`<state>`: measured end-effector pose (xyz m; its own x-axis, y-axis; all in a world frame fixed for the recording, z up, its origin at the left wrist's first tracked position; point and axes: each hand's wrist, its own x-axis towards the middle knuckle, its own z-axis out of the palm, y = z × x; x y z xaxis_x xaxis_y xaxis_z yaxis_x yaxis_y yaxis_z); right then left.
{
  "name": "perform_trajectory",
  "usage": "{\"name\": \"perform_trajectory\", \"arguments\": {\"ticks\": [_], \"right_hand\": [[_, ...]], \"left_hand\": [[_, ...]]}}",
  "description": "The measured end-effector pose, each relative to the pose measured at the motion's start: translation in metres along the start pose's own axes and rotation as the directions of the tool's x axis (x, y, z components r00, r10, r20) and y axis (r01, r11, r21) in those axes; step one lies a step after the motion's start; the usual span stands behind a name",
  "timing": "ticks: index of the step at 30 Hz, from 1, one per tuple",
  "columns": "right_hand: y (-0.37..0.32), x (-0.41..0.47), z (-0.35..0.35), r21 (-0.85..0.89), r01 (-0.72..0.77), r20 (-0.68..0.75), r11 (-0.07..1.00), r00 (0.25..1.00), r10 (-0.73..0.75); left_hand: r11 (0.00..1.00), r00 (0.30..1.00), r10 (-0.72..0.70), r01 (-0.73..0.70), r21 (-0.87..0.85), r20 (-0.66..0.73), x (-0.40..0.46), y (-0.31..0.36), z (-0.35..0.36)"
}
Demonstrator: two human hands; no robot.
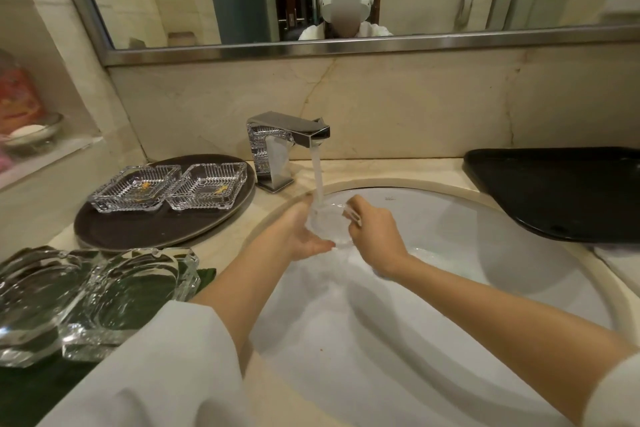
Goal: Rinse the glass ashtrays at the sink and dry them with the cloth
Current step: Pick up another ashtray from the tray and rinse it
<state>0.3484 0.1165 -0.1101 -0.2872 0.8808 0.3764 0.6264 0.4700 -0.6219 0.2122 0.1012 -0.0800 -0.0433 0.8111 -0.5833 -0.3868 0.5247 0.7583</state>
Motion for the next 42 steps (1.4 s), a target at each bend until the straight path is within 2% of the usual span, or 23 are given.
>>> {"name": "perform_trajectory", "arguments": {"ticks": [2, 4, 6, 8, 10, 12, 13, 14, 16, 18, 21, 24, 31, 35, 39, 42], "right_hand": [[-0.006, -0.005, 0.000, -0.135, 0.118, 0.053, 0.984, 0.992, -0.112], [-0.008, -0.011, 0.002, -0.243, 0.204, 0.127, 0.948, 0.976, -0.177], [-0.005, -0.016, 0.001, -0.205, 0.250, 0.188, 0.946, 0.959, -0.212], [-0.002, -0.017, -0.003, -0.042, 0.224, 0.249, 0.974, 0.946, -0.207], [-0.001, -0.015, -0.008, 0.075, 0.108, 0.286, 0.991, 0.950, -0.125], [0.004, -0.009, -0.008, 0.083, -0.087, 0.308, 0.993, 0.950, 0.058], [0.007, -0.004, -0.007, 0.107, -0.226, 0.346, 0.968, 0.921, 0.177], [0.008, -0.001, -0.005, 0.179, -0.379, 0.408, 0.908, 0.868, 0.282], [0.010, 0.005, 0.001, 0.393, -0.599, 0.540, 0.697, 0.764, 0.353], [0.006, 0.010, -0.001, 0.531, -0.656, 0.578, 0.536, 0.743, 0.337], [0.004, 0.015, -0.008, 0.624, -0.638, 0.551, 0.451, 0.768, 0.326], [0.003, 0.021, -0.012, 0.619, -0.603, 0.511, 0.503, 0.796, 0.324], [0.004, 0.021, -0.015, 0.659, -0.552, 0.505, 0.511, 0.828, 0.244], [-0.001, 0.022, -0.030, 0.590, -0.518, 0.505, 0.619, 0.835, 0.218], [-0.014, 0.015, -0.043, 0.456, -0.458, 0.501, 0.763, 0.841, 0.205], [-0.020, 0.004, -0.046, 0.383, -0.404, 0.498, 0.831, 0.848, 0.182]], "left_hand": [[0.988, 0.997, 0.059, -0.064, -0.143, -0.041, 0.004, 0.000, 0.005], [0.983, 0.986, 0.095, -0.115, -0.143, -0.139, 0.006, 0.000, 0.009], [0.988, 0.977, 0.124, -0.139, -0.074, -0.173, 0.008, 0.000, 0.009], [0.987, 0.974, 0.148, -0.156, -0.035, -0.174, 0.011, -0.002, 0.006], [0.985, 0.970, 0.175, -0.174, 0.020, -0.167, 0.016, -0.006, 0.001], [0.981, 0.969, 0.195, -0.192, 0.039, -0.149, 0.016, -0.009, 0.001], [0.978, 0.967, 0.208, -0.202, 0.053, -0.144, 0.016, -0.010, 0.002], [0.975, 0.965, 0.218, -0.209, 0.077, -0.143, 0.016, -0.010, 0.002], [0.973, 0.964, 0.219, -0.205, 0.105, -0.151, 0.014, -0.010, 0.004], [0.974, 0.962, 0.207, -0.185, 0.129, -0.180, 0.014, -0.009, 0.006], [0.983, 0.965, 0.146, -0.117, 0.143, -0.215, 0.013, -0.007, 0.005], [0.993, 0.961, 0.046, -0.014, 0.118, -0.274, 0.013, -0.004, 0.003], [0.995, 0.974, -0.060, 0.076, 0.066, -0.217, 0.003, 0.000, 0.004], [0.993, 0.989, -0.061, 0.074, 0.094, -0.131, -0.009, -0.002, 0.003], [0.992, 0.989, -0.018, 0.035, 0.118, -0.144, -0.017, -0.002, 0.000], [0.976, 0.987, 0.049, -0.014, 0.218, -0.154, -0.023, -0.005, -0.002]]}}
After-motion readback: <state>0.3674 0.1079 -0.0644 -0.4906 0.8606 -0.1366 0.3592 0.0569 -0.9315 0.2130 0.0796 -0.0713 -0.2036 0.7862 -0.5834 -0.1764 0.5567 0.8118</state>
